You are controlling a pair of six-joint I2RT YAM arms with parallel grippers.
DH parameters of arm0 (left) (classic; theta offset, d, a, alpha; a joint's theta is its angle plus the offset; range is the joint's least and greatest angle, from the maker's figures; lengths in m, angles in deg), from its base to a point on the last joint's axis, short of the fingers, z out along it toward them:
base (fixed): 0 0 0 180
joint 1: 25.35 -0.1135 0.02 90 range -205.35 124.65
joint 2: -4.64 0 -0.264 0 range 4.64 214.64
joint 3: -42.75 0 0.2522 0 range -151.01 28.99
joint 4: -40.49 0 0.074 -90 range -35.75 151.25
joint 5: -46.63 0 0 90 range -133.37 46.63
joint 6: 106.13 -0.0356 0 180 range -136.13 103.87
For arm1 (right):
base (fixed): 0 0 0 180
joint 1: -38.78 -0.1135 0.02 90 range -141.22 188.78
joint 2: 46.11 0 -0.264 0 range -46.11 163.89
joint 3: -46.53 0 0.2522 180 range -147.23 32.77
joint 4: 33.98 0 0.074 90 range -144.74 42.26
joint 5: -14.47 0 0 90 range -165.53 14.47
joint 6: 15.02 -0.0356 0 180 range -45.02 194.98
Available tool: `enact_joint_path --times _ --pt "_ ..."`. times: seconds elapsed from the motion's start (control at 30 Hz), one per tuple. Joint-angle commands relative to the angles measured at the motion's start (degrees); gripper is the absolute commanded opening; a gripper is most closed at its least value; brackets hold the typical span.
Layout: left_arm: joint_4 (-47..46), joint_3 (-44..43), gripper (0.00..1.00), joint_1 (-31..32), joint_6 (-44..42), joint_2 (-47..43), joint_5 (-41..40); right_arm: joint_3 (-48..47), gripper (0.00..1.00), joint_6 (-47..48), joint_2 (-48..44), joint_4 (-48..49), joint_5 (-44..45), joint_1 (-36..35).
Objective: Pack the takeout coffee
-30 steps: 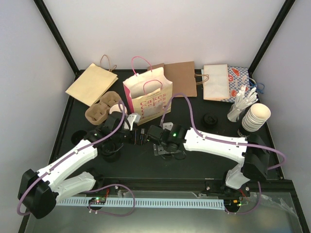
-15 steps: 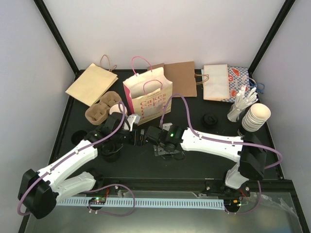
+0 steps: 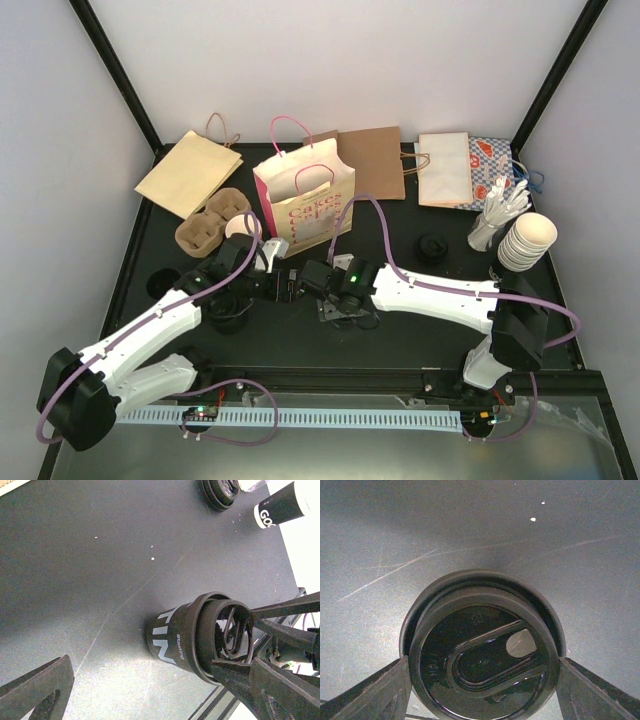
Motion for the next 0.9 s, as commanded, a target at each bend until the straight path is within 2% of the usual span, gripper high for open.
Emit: enact_joint_path --times 0.0,0.13,0.33,0.57,0.7,0.87 --pt "-1.0 -0.07 0.98 -0.54 -0.37 -1.26 0.92 -0.08 0.77 1.07 0.48 0.12 -0.34 0.1" --pt "-0.88 0.15 0.98 -0.7 -0.32 -1.39 1.28 0.99 0.77 3.7 -0.76 0.24 -0.42 0.19" --pt "-2.18 1.1 0.98 -1.08 0.45 -0.98 4.12 2.82 0.75 13.52 -1.72 1.03 -1.03 0.2" --pt "-9.29 5.51 0.98 -1.11 3.7 -0.79 10.38 4.84 0.74 25.56 -2.6 3.66 -2.63 0.31" --pt "-13.87 8.59 0.92 -1.06 6.4 -0.16 13.75 6.4 0.74 30.63 -4.23 6.79 -4.36 0.27" --pt "-17.88 10.24 0.82 -0.76 8.41 2.55 16.23 6.2 0.74 32.34 -4.13 7.02 -5.47 0.52"
